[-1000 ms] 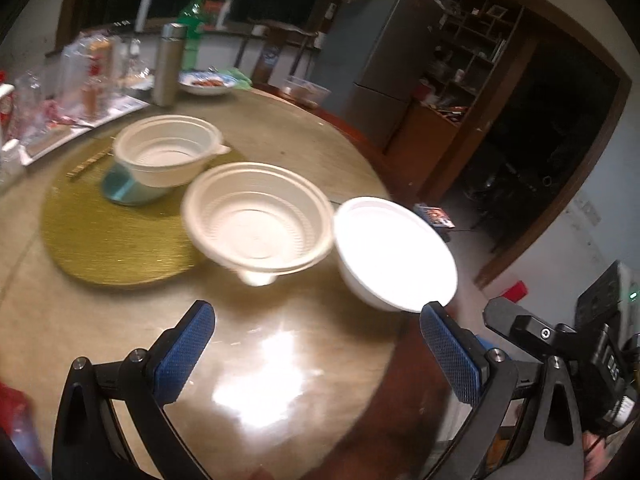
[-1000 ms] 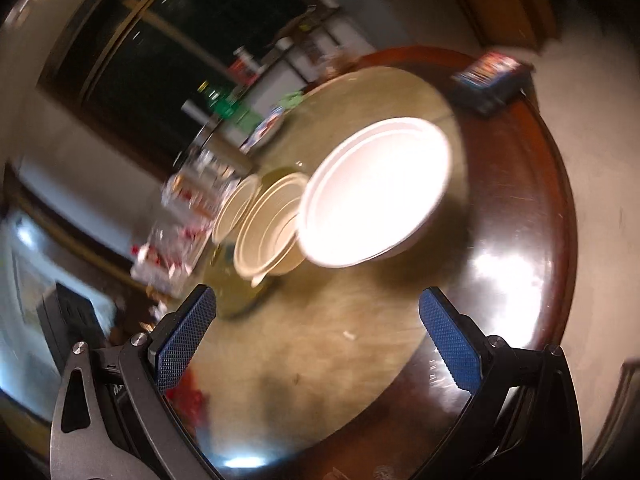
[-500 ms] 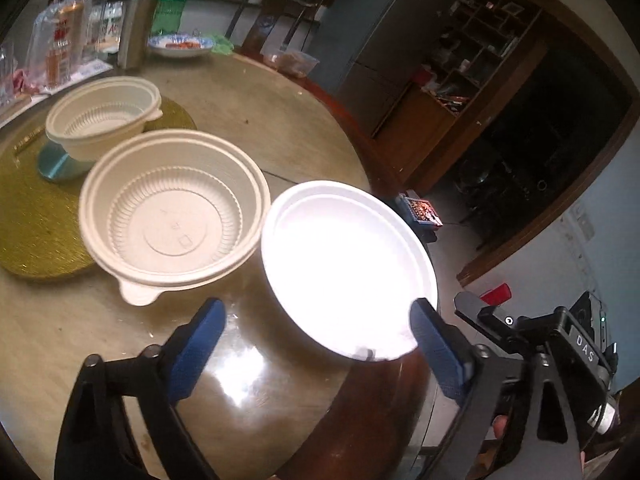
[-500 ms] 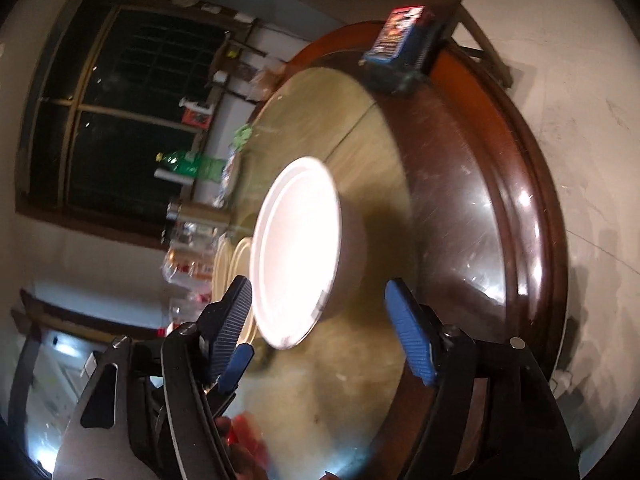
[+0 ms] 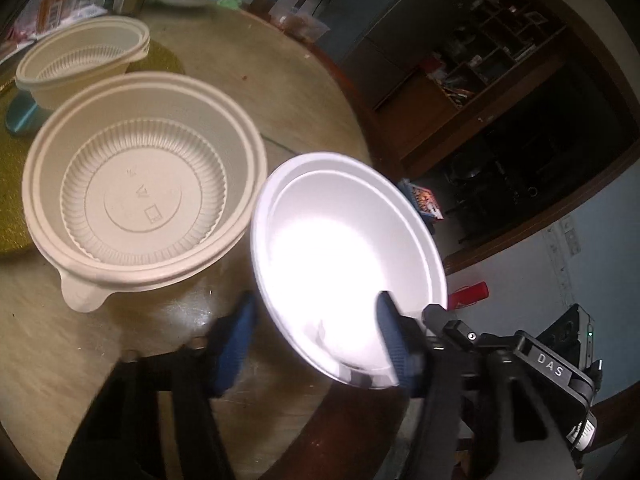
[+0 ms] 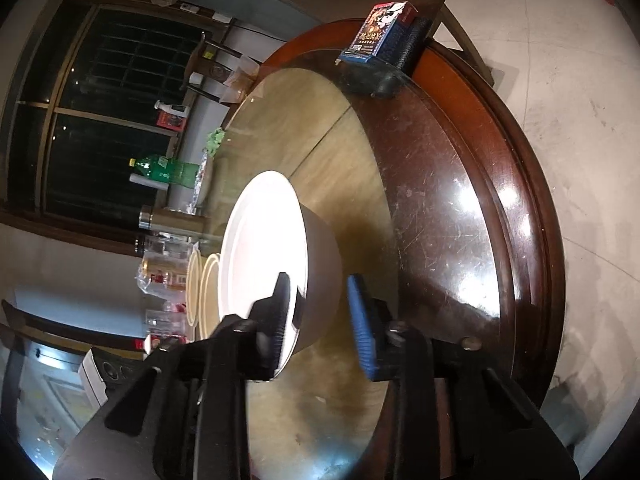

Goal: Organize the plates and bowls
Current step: 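Grasp the rim of the second white foam bowl with both grippers, then lift the white foam bowl and carry it to the red plate stack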

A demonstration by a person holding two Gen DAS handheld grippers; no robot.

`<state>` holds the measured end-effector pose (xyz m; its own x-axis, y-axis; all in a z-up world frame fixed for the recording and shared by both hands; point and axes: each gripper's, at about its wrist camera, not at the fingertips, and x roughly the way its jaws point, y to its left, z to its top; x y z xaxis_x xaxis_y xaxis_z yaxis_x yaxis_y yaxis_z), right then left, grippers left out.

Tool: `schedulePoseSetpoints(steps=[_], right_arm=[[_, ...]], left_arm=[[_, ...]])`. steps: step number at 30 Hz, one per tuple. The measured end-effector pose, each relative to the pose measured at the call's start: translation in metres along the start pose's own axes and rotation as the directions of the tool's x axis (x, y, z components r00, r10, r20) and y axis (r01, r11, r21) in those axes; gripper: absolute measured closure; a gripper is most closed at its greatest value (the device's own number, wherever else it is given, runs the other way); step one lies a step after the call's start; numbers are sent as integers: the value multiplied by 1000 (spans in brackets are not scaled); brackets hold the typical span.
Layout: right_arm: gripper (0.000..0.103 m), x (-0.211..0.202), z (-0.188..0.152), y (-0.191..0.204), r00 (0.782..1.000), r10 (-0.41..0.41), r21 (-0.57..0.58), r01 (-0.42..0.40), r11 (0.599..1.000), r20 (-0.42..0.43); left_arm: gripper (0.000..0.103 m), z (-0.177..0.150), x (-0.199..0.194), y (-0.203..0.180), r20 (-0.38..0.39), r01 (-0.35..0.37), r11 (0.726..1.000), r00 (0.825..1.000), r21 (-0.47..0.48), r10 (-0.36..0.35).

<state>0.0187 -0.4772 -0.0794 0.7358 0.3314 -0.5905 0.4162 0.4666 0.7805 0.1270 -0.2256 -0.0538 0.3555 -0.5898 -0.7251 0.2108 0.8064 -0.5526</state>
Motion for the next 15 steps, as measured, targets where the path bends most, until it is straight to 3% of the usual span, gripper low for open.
schedulePoseSetpoints(steps=[1,3,5,15], right_arm=[[76,0,0,0,1000,-3,0,3,1000,2],[87,0,0,0,1000,-20,-4,20,1000,12],[92,-3,-3,1,999,-45,-17,45,999,19],[96,-12,-6,6,997,-69,-52,70,996,37]], left_arm=[[63,0,2,1,-8,0,1000,1000,-6,0],[82,0,7,6,-26,2,1000,1000,-23,-2],[88,-1,7,9,-32,0,999,999,-34,-1],[94,-2,-3,-2,-17,-28,999,999,23,28]])
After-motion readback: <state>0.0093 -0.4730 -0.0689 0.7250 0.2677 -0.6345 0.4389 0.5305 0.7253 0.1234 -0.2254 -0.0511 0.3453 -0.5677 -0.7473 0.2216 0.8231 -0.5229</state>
